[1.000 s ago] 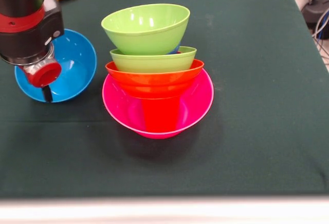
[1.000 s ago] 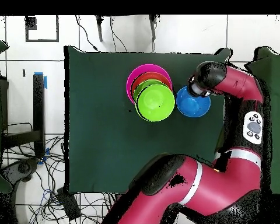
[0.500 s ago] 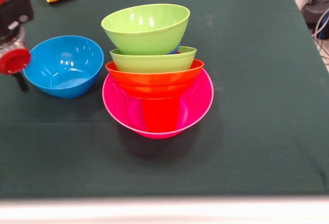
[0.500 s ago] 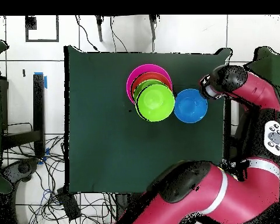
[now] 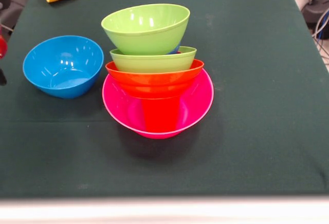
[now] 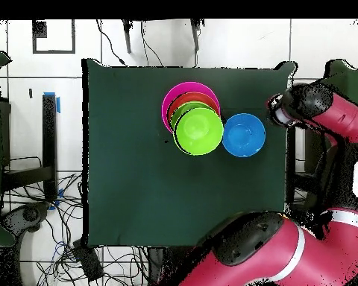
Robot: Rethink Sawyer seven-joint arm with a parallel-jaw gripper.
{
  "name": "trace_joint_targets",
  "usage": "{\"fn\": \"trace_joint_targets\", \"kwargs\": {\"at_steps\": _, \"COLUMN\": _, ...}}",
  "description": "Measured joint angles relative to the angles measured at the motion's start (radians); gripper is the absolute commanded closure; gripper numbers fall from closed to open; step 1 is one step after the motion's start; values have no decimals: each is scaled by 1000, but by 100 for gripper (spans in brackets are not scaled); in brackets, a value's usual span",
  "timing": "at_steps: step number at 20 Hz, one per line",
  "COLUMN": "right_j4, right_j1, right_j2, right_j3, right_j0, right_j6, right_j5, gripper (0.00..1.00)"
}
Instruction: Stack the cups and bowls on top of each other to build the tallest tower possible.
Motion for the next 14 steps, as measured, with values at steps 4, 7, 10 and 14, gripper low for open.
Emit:
{"fn": "trace_joint_targets", "kwargs": {"at_steps": 4, "right_j4": 0, "right_j1": -9, "right_j2": 2, "right_j3": 0, "right_j0": 0, "right_j6": 0, "right_j5": 0, "gripper": 0}}
{"fn": "trace_joint_targets", "kwargs": {"at_steps": 7, "right_j4": 0, "right_j1": -10, "right_j2": 2, "right_j3": 0, "right_j0": 2, "right_j6": 0, "right_j5": 0, "gripper": 0}}
{"fn": "trace_joint_targets", "kwargs": {"at_steps": 10, "right_j4": 0, "right_j1": -6, "right_j2": 2, "right_j3": 0, "right_j0": 7, "right_j6": 0, "right_j5": 0, "gripper": 0}}
{"fn": "trace_joint_targets", "kwargs": {"at_steps": 14, "right_j4": 4, "right_j1": 0, "right_j2": 2, "right_j3": 5, "right_j0": 11, "right_j6": 0, "right_j5": 0, "gripper": 0}}
